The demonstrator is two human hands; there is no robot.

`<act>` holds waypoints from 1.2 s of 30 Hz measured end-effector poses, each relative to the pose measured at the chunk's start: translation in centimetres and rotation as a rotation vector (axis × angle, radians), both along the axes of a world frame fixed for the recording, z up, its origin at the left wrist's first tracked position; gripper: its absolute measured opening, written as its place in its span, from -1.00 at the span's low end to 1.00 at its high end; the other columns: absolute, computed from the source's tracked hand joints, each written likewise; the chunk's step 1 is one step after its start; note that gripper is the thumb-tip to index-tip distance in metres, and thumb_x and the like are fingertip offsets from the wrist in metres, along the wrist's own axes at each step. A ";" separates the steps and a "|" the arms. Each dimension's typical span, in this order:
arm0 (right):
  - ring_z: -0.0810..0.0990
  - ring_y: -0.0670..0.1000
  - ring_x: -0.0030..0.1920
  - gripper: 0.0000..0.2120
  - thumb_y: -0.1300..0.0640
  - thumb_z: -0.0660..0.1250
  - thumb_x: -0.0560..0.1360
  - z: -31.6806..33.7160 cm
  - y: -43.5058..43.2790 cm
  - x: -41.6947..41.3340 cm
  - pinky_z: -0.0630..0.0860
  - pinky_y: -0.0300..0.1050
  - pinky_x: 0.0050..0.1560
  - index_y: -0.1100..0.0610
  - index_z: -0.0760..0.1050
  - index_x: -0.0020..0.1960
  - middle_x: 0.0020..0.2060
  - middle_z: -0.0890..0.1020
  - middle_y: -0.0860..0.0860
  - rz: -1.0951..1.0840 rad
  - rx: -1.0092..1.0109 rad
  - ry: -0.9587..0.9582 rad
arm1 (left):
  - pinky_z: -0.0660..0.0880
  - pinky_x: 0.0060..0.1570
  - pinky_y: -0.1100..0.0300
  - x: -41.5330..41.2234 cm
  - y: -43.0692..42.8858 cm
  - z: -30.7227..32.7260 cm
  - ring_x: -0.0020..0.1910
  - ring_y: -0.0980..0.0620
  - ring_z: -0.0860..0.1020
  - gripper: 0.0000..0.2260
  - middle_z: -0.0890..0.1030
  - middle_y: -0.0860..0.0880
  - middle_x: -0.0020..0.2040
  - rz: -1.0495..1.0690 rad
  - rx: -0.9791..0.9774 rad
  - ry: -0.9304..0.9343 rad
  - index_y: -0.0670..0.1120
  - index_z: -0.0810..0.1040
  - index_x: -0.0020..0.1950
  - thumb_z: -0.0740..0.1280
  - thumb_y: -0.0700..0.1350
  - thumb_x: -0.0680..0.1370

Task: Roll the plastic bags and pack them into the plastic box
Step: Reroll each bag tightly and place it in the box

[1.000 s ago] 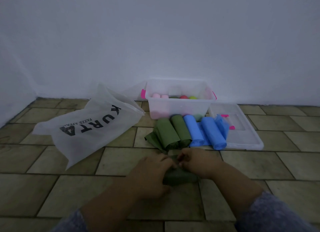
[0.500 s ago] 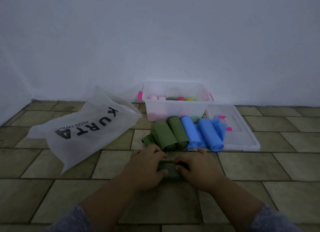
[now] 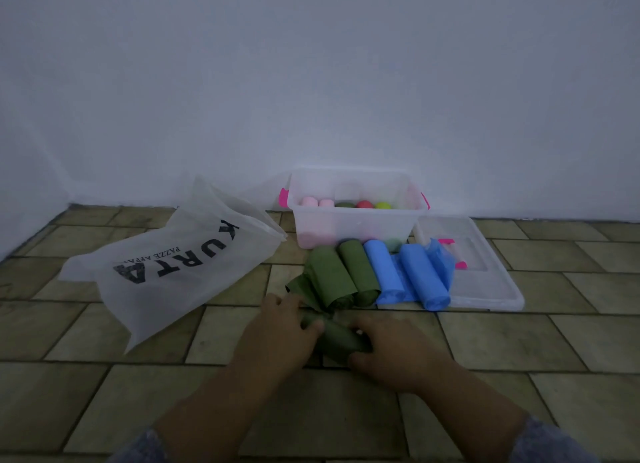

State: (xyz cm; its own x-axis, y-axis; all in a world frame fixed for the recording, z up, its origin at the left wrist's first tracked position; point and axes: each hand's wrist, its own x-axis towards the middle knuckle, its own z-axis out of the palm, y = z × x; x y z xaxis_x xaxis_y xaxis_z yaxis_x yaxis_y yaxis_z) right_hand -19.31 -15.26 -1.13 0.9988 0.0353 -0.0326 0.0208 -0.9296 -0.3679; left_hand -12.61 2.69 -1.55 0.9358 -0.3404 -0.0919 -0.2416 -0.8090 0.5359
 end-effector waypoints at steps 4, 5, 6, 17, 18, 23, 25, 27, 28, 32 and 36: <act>0.54 -0.16 -0.22 -0.75 -0.13 0.29 0.44 -0.4 1.7 -0.6 0.38 -0.28 -0.34 -0.05 0.45 0.06 -0.20 0.55 -0.14 -0.238 0.333 0.225 | 0.43 0.25 -0.04 -1.8 -1.2 0.7 0.35 -0.14 0.36 -0.17 0.13 -0.13 0.52 0.036 -0.248 0.546 -0.01 0.01 0.56 0.37 0.18 0.44; 0.55 -0.15 -0.23 -0.79 -0.12 0.31 0.45 -0.3 2.2 -0.9 0.40 -0.27 -0.34 -0.04 0.44 0.00 -0.20 0.56 -0.12 -0.267 0.406 0.238 | 0.38 0.29 -0.01 -2.2 -1.5 0.9 0.41 -0.17 0.28 -0.11 0.00 -0.11 0.55 0.061 -0.264 0.558 0.00 -0.13 0.56 0.36 0.19 0.45; 0.57 -0.13 -0.24 -0.81 -0.11 0.32 0.44 -0.2 2.6 -1.2 0.43 -0.26 -0.34 -0.05 0.43 -0.05 -0.21 0.58 -0.10 -0.285 0.483 0.235 | 0.33 0.29 0.07 -2.6 -1.8 1.1 0.44 -0.16 0.22 -0.10 -0.08 -0.09 0.56 0.091 -0.288 0.536 0.00 -0.21 0.55 0.34 0.19 0.47; 0.48 0.08 -0.16 -0.75 0.06 0.46 0.29 2.7 2.0 0.0 0.43 -0.08 -0.24 0.08 0.44 -0.16 -0.20 0.50 0.13 -0.325 1.296 0.403 | 0.58 -0.04 -0.21 0.3 -3.4 2.9 0.02 -0.19 0.60 -0.82 0.61 -0.13 0.07 0.454 -1.129 0.735 0.06 0.54 0.07 0.37 -0.14 0.50; 0.50 0.09 -0.18 -0.78 0.12 0.47 0.30 2.8 1.4 0.5 0.45 -0.10 -0.27 0.08 0.44 -0.16 -0.21 0.52 0.13 -0.319 1.335 0.431 | 0.58 -0.04 -0.17 0.9 -3.8 3.2 0.00 -0.18 0.61 -0.82 0.62 -0.14 0.05 0.461 -1.127 0.720 0.01 0.54 0.06 0.39 -0.15 0.48; 0.64 0.16 0.01 -0.76 0.24 0.44 0.33 5.1 -2.1 4.7 0.57 0.05 0.04 0.20 0.55 -0.01 -0.04 0.66 0.19 -0.306 1.557 0.409 | 0.51 0.12 -0.05 6.5 -6.2 5.5 0.07 -0.07 0.52 -0.75 0.54 -0.10 0.15 0.279 -0.837 0.424 -0.04 0.50 0.15 0.34 0.00 0.51; 0.65 0.17 0.02 -0.64 0.23 0.37 0.38 6.8 -3.8 7.0 0.61 0.05 0.01 0.28 0.52 0.17 0.03 0.65 0.23 -0.284 1.600 0.382 | 0.46 0.07 0.09 10.0 -6.7 6.7 0.10 -0.01 0.46 -0.64 0.46 -0.05 0.26 0.207 -0.663 0.141 -0.01 0.42 0.27 0.28 0.10 0.53; 0.69 0.13 -0.10 -0.67 0.23 0.29 0.46 8.6 -5.4 9.8 0.64 -0.03 -0.17 0.30 0.48 0.20 -0.03 0.67 0.21 -0.313 1.578 0.292 | 0.42 0.12 0.08 13.6 -6.8 8.0 0.20 -0.06 0.44 -0.50 0.38 -0.08 0.35 0.173 -0.488 -0.070 -0.02 0.33 0.38 0.29 0.14 0.51; 0.69 0.12 -0.16 -0.71 0.24 0.27 0.48 9.4 -6.1 11.3 0.63 -0.05 -0.23 0.30 0.49 0.18 -0.07 0.68 0.21 -0.349 1.556 0.247 | 0.43 0.19 -0.01 15.3 -6.9 8.3 0.25 -0.11 0.43 -0.43 0.37 -0.10 0.37 0.147 -0.374 -0.102 -0.05 0.30 0.41 0.31 0.15 0.47; 0.66 0.16 -0.23 -0.77 0.23 0.32 0.49 11.5 -7.1 17.9 0.60 -0.06 -0.36 0.32 0.49 0.10 -0.13 0.64 0.23 -0.514 1.332 0.108 | 0.43 0.24 -0.13 19.4 -7.9 7.9 0.30 -0.23 0.39 -0.24 0.30 -0.22 0.41 0.155 -0.106 0.119 -0.18 0.08 0.50 0.35 0.12 0.48; 0.58 0.14 -0.26 -0.79 0.25 0.34 0.49 10.0 -5.6 23.6 0.58 0.01 -0.25 0.29 0.46 0.10 -0.22 0.57 0.17 -0.550 1.058 0.158 | 0.38 0.27 -0.03 20.7 -8.4 7.0 0.36 -0.25 0.33 -0.15 0.19 -0.27 0.48 0.151 -0.049 0.173 -0.27 -0.17 0.52 0.29 0.11 0.53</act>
